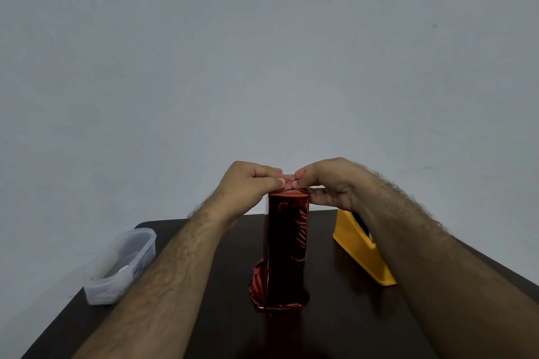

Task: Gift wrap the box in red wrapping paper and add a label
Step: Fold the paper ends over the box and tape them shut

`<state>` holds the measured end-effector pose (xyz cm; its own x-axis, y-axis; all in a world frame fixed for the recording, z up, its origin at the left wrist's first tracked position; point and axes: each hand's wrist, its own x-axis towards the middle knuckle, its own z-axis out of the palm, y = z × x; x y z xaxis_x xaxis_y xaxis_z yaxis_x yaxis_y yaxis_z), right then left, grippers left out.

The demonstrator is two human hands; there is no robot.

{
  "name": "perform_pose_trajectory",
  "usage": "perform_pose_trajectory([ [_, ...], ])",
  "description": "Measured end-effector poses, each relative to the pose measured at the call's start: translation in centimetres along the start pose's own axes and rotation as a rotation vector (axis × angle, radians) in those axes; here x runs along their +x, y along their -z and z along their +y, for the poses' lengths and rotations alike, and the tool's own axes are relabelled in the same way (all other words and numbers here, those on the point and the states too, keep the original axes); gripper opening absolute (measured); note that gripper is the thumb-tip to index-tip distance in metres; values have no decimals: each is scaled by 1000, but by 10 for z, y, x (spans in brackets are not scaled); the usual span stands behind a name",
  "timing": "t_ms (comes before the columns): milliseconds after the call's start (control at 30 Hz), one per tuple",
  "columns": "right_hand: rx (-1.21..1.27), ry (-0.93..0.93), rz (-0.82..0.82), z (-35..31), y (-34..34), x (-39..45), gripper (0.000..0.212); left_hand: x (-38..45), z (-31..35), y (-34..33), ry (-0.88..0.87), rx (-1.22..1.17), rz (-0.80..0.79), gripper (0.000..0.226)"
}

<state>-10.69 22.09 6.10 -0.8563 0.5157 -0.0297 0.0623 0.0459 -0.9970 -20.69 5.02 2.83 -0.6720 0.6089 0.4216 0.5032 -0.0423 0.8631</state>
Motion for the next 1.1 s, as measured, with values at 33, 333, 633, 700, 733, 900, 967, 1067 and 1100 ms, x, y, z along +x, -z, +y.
perform_pose_trajectory([
  [33,6,-1,4,0,0,0,26,0,-1,-2,-13,-4,25,20],
  [333,37,4,-52,0,1,-5,21,1,3,6,-55,174,-11,11],
  [633,-799,-18,562,49,93,16,21,1,3,7,-26,166,-39,5],
  [700,-945,-123,601,58,115,12,14,2,2,8,-23,154,-38,5],
  [733,-944,-184,586,63,124,9,11,2,2,8,-21,144,-38,5],
  [900,-734,-421,466,79,143,5,18,2,0,7,-14,123,-30,6],
  [967,-691,-437,464,79,143,6,19,2,1,7,-15,134,-29,6],
  [1067,-614,-473,431,80,141,6,19,2,1,7,-14,137,-16,6],
  [1100,-582,-480,424,80,141,6,19,2,1,6,-12,131,-13,6],
])
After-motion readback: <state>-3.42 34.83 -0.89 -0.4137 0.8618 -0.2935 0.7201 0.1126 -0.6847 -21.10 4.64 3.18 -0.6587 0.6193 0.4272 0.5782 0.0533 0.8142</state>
